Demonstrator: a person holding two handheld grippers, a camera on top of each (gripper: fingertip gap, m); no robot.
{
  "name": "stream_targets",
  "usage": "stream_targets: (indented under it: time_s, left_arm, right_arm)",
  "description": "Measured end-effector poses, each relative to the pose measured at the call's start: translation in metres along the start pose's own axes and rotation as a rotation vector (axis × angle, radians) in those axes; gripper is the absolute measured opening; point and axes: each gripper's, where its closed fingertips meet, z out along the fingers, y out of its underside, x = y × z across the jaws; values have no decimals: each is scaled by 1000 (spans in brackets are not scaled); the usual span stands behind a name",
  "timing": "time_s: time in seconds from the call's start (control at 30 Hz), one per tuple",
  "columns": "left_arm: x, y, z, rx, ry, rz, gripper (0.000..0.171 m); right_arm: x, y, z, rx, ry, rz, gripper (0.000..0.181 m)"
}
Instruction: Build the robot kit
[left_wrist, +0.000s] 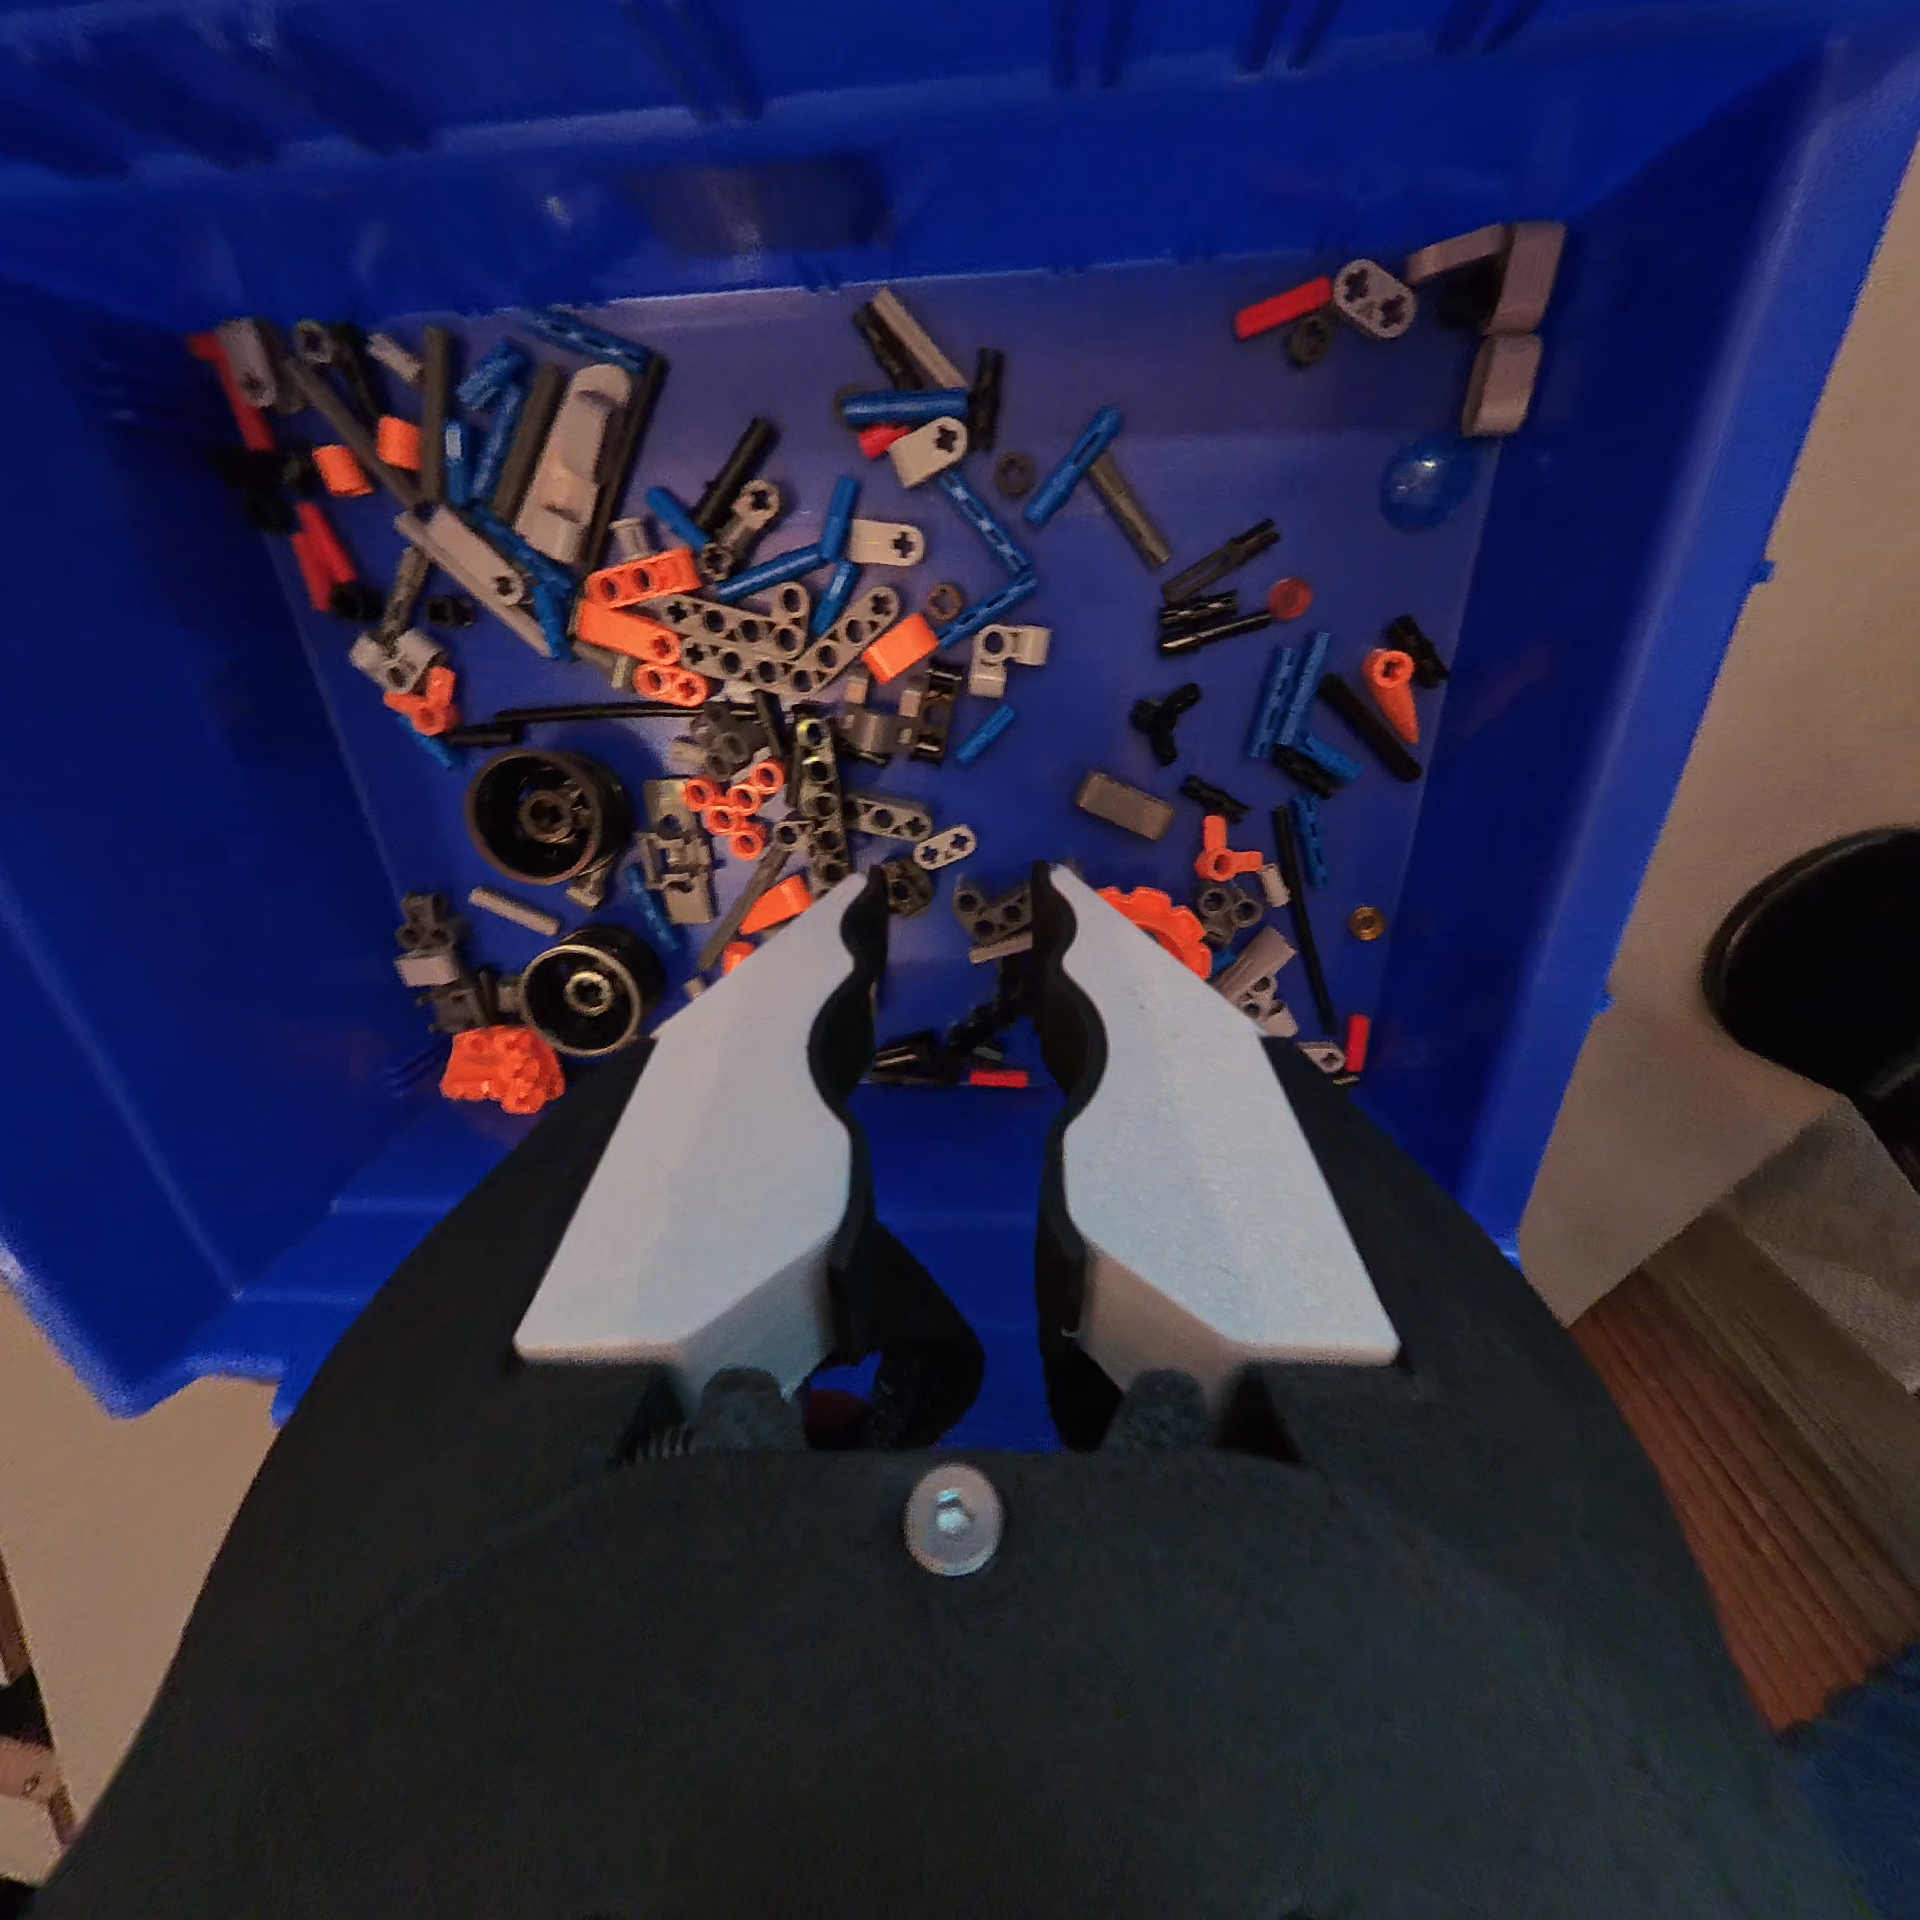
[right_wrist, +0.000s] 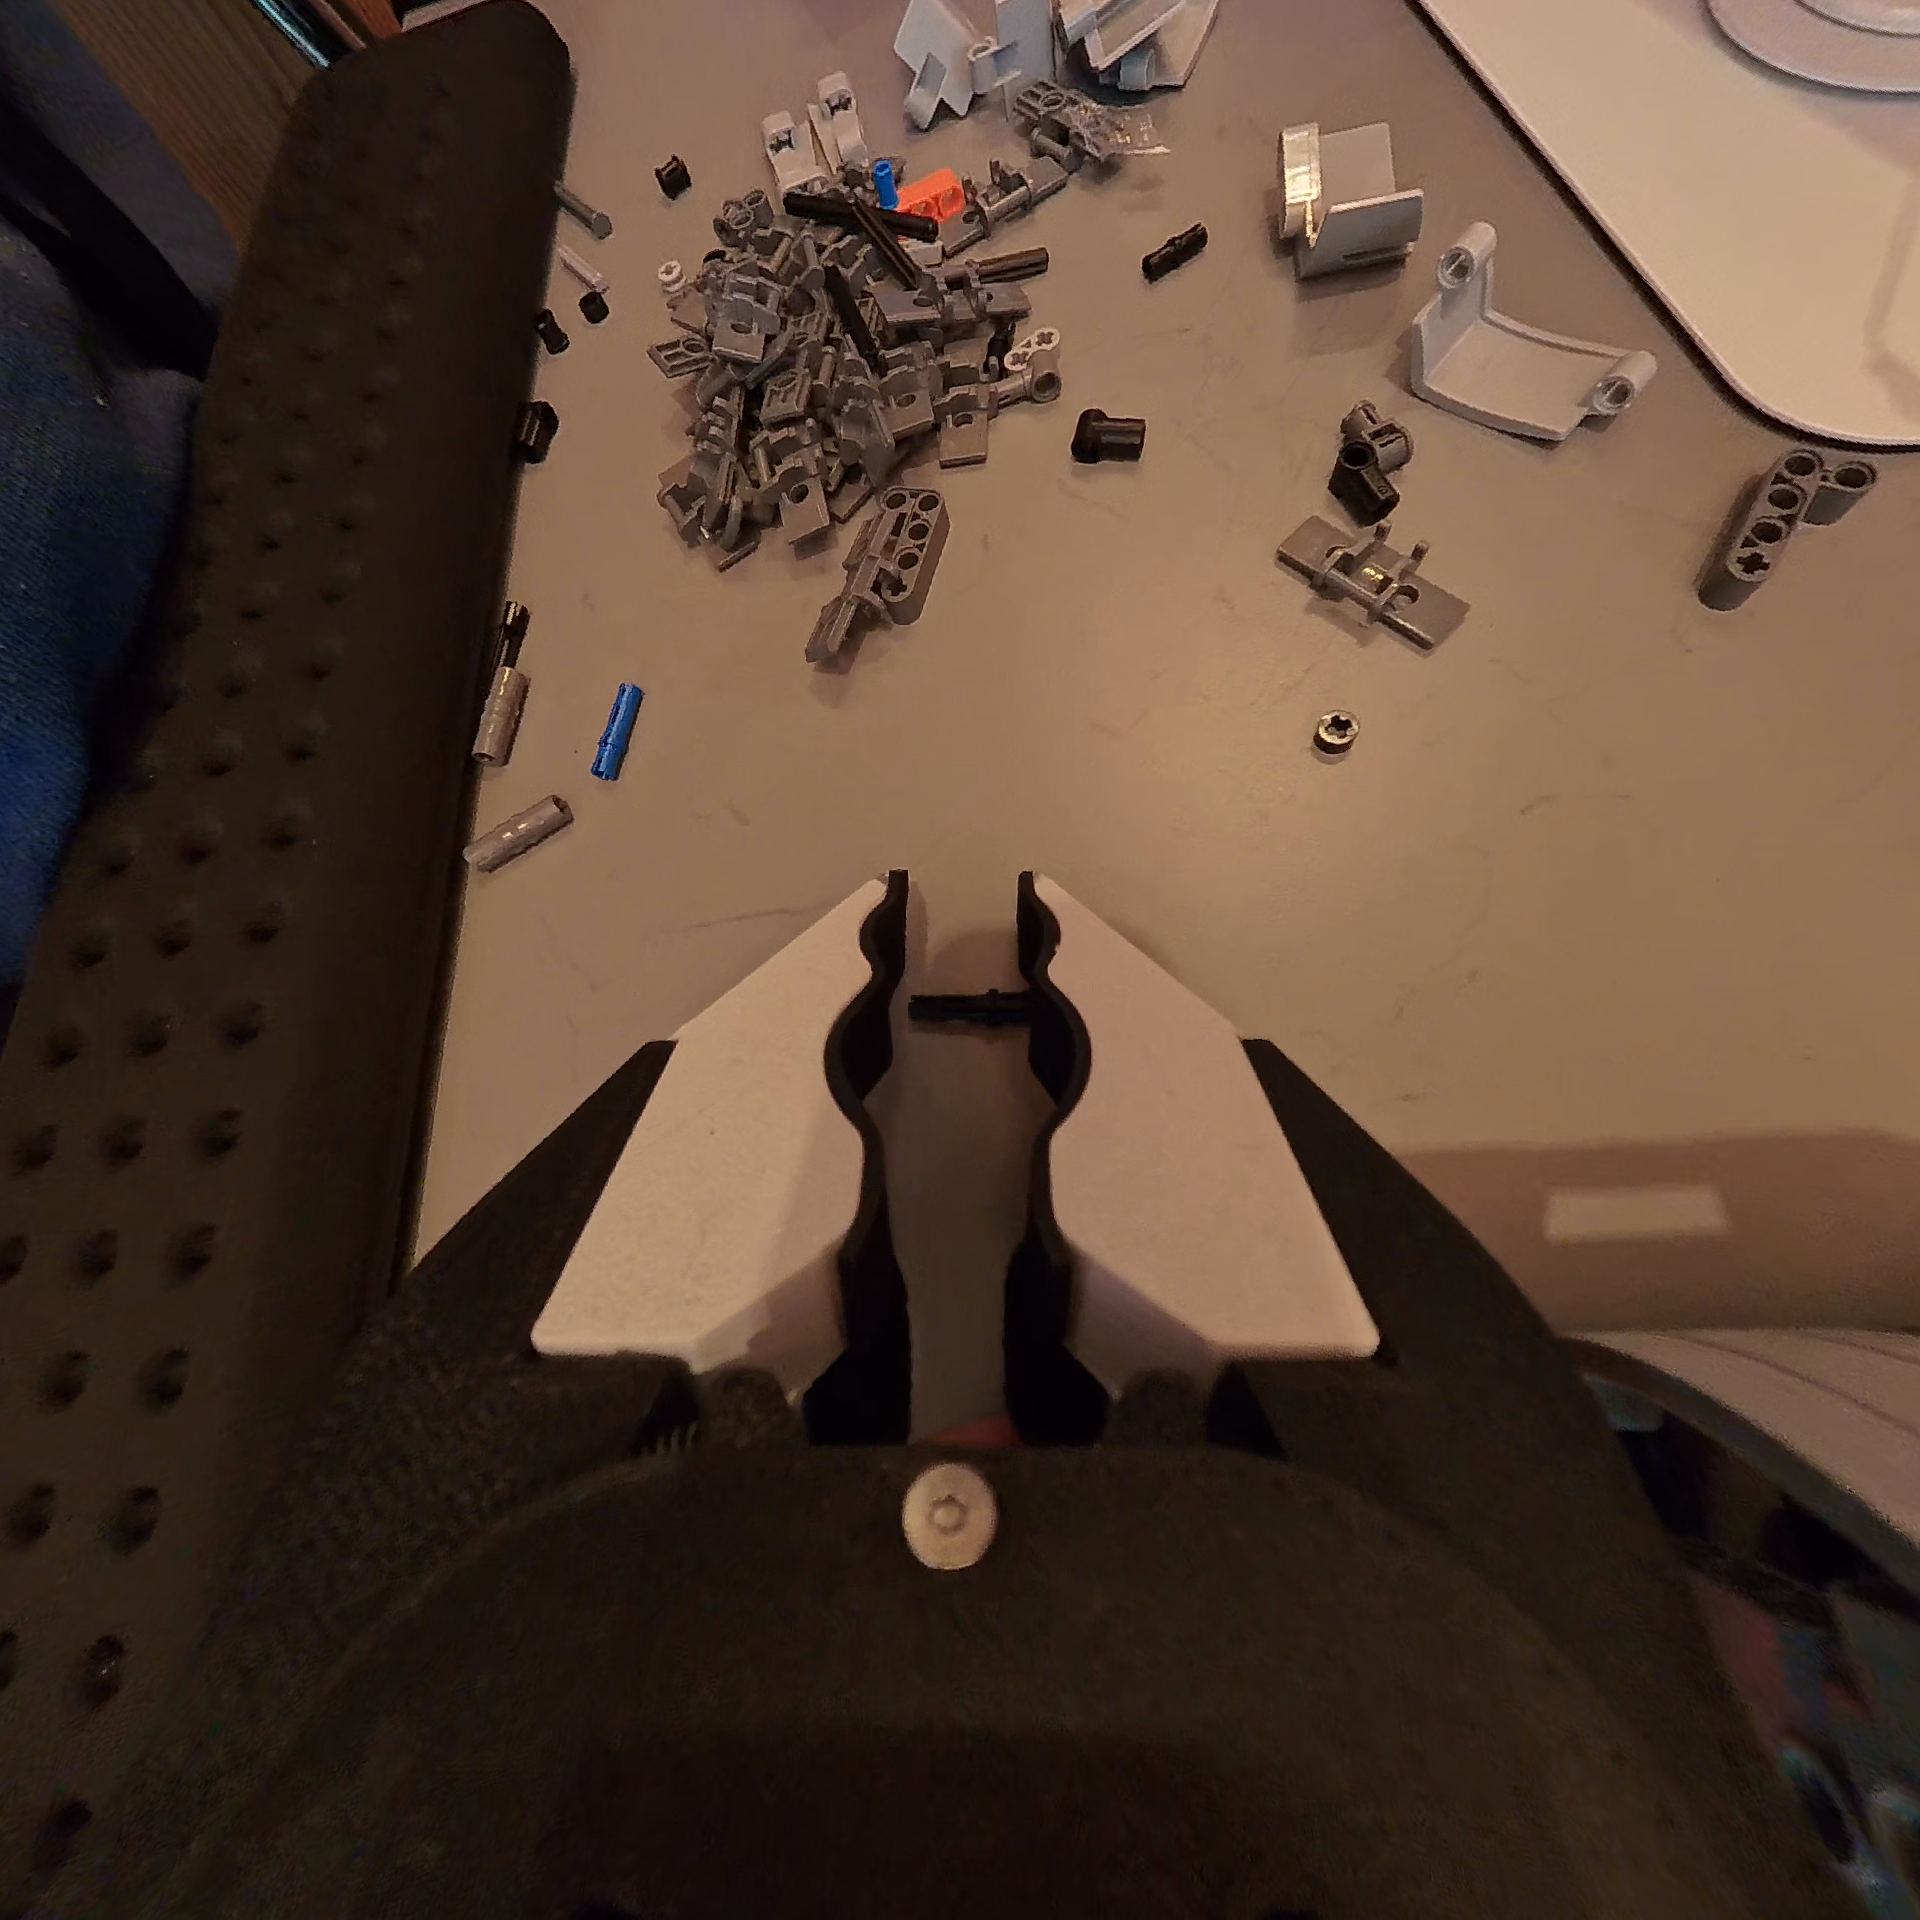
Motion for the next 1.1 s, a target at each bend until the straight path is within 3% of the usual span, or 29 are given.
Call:
stream_targets:
  time_s: [0.23, 0.43, 0.67, 0.8, 1.03, 1.1]
  left_arm:
    - [32, 5, 21, -87, 128, 104, 26]
    - [48, 11, 19, -103, 197, 128, 31]
    - [36, 39, 31, -228, 157, 100, 27]
    - [34, 36, 35, -226, 154, 118, 22]
    - [-1, 20, 34, -179, -50, 151, 5]
    - [-9, 15, 28, -151, -94, 140, 7]
  right_arm:
    - [1, 0, 0, -1, 0, 8, 19]
    - [1, 0, 0, 3, -3, 19, 18]
    - [2, -1, 0, 3, -3, 31, 18]
    - [3, -1, -1, 7, -5, 41, 18]
    - [4, -2, -1, 9, -6, 56, 18]
    - [4, 0, 0, -2, -10, 55, 19]
